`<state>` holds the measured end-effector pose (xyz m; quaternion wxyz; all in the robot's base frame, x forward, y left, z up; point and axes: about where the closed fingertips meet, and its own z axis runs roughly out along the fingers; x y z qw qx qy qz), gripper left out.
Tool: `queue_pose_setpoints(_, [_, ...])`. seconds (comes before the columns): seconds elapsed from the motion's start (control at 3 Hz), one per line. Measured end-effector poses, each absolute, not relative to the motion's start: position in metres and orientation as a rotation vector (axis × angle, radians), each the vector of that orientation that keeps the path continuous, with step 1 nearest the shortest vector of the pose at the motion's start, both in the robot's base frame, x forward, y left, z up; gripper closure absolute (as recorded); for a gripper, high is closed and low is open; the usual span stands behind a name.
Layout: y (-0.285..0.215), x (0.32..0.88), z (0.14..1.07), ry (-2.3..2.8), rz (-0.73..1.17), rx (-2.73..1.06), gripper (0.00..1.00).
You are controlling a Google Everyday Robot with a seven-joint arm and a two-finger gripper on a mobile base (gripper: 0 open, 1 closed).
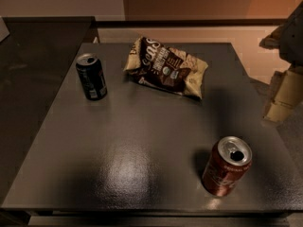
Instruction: Pick coke can
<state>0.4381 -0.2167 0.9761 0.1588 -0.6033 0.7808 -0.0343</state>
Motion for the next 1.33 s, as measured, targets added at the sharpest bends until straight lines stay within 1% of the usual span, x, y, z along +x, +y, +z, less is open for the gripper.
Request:
queue_pose_setpoints(0.67, [-0.221,0.433,0.975,2.224,-0.084,-1.731,0.0])
queue_pose_setpoints(1.33, [-0.232,0.411,0.963,2.181,0.002,-1.738,0.0])
